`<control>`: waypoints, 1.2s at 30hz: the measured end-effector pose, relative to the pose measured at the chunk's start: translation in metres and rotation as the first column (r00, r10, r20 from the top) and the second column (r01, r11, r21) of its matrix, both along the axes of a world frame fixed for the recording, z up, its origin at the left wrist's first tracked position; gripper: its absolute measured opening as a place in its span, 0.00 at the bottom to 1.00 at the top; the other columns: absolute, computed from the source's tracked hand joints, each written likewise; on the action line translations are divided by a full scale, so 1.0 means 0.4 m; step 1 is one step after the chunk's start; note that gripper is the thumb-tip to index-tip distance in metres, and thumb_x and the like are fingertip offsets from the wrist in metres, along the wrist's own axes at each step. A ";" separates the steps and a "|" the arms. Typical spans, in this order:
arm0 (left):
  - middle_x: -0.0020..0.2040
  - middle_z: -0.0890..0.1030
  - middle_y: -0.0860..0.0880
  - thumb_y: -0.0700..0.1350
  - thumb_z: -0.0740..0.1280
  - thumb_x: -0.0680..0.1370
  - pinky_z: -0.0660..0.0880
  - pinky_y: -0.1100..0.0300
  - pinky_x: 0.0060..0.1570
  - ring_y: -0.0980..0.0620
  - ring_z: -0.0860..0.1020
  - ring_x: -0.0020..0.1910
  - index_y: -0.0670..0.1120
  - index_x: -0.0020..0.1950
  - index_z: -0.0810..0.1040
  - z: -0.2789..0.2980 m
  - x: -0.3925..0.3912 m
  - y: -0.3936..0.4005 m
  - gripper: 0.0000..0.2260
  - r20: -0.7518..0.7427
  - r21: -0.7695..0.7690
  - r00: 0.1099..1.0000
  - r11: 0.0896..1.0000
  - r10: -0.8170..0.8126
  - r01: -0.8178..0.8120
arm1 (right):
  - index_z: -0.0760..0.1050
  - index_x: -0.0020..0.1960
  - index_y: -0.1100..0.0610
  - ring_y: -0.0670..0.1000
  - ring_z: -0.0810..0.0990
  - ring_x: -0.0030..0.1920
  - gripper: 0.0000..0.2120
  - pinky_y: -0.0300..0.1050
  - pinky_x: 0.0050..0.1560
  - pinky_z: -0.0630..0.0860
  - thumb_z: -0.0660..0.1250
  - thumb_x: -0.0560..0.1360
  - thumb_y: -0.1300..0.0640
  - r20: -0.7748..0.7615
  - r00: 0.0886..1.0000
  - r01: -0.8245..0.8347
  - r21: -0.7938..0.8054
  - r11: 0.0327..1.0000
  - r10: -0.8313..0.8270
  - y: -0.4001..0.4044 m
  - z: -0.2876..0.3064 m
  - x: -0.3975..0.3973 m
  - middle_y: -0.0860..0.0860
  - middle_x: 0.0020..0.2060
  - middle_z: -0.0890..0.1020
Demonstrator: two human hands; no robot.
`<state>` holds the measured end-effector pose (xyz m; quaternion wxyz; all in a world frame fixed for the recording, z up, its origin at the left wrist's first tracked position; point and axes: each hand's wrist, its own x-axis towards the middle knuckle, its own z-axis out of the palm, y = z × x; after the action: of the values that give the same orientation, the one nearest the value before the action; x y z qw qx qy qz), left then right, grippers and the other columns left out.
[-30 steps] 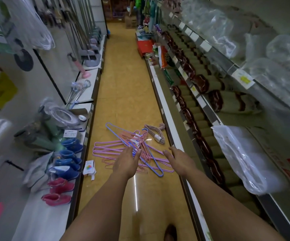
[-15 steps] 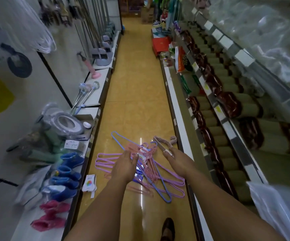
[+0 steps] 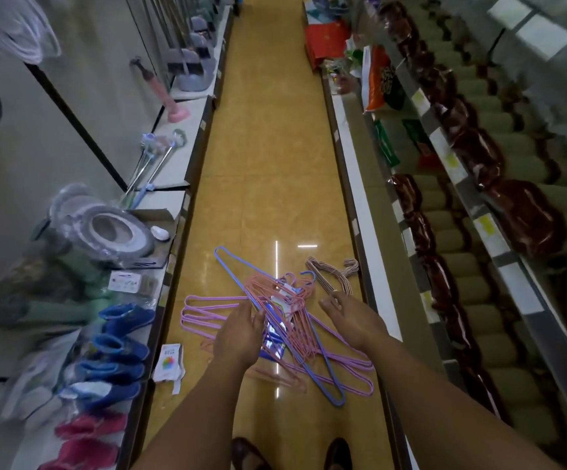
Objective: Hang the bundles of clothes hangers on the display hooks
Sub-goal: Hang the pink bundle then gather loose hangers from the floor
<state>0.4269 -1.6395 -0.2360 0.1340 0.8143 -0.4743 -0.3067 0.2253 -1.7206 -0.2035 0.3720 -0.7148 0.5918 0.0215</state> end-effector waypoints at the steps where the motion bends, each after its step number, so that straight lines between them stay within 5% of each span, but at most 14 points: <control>1: 0.67 0.73 0.44 0.52 0.52 0.83 0.68 0.53 0.59 0.45 0.71 0.65 0.43 0.70 0.67 -0.022 0.013 -0.009 0.19 -0.006 0.004 1.000 1.000 -0.005 0.005 | 0.62 0.74 0.48 0.54 0.72 0.67 0.28 0.52 0.64 0.70 0.49 0.79 0.36 -0.006 1.000 -0.002 0.006 1.000 0.002 -0.009 -0.022 0.014 0.51 0.69 0.72; 10: 0.70 0.70 0.46 0.45 0.55 0.82 0.68 0.55 0.62 0.45 0.70 0.67 0.44 0.72 0.65 -0.336 0.103 -0.043 0.18 -0.031 0.099 0.999 0.994 0.044 -0.041 | 0.62 0.74 0.51 0.55 0.72 0.66 0.28 0.48 0.60 0.70 0.50 0.79 0.37 -0.054 0.996 -0.063 0.081 0.995 0.068 -0.082 -0.322 0.144 0.52 0.69 0.71; 20: 0.75 0.63 0.47 0.41 0.57 0.81 0.64 0.53 0.69 0.47 0.63 0.73 0.46 0.77 0.59 -0.909 0.185 -0.089 0.23 -0.024 0.208 0.996 0.975 0.082 -0.075 | 0.64 0.73 0.50 0.54 0.72 0.66 0.30 0.50 0.62 0.70 0.50 0.78 0.34 -0.078 0.985 -0.140 0.150 0.979 0.153 -0.150 -0.913 0.231 0.51 0.69 0.71; 25: 0.75 0.64 0.45 0.40 0.60 0.79 0.65 0.53 0.68 0.46 0.64 0.73 0.45 0.76 0.59 -1.164 0.215 -0.101 0.26 0.002 0.242 0.998 0.969 0.059 -0.058 | 0.65 0.72 0.53 0.55 0.71 0.66 0.25 0.47 0.60 0.69 0.58 0.79 0.43 -0.104 0.973 -0.188 0.158 0.969 0.206 -0.141 -1.168 0.267 0.53 0.69 0.72; 30: 0.75 0.62 0.46 0.38 0.61 0.76 0.66 0.53 0.68 0.45 0.63 0.73 0.46 0.76 0.59 -1.349 0.229 -0.113 0.28 0.036 0.261 0.999 0.965 -0.015 0.005 | 0.73 0.58 0.57 0.59 0.77 0.56 0.11 0.47 0.51 0.72 0.61 0.76 0.56 -0.152 0.951 -0.240 0.185 0.953 0.269 -0.127 -1.357 0.296 0.57 0.55 0.78; 36: 0.75 0.60 0.44 0.41 0.61 0.77 0.59 0.53 0.71 0.45 0.59 0.74 0.44 0.76 0.56 -1.485 0.239 -0.127 0.29 0.159 0.306 0.979 0.949 -0.129 0.075 | 0.74 0.59 0.55 0.57 0.77 0.55 0.14 0.46 0.53 0.73 0.61 0.74 0.60 -0.113 0.953 -0.242 0.278 0.929 0.282 -0.089 -1.517 0.327 0.55 0.55 0.79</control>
<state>0.5226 -1.6904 -0.8300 -0.0494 0.8235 -0.4741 -0.3077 0.3560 -1.7561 -0.8102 0.4108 -0.7287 0.5091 0.2027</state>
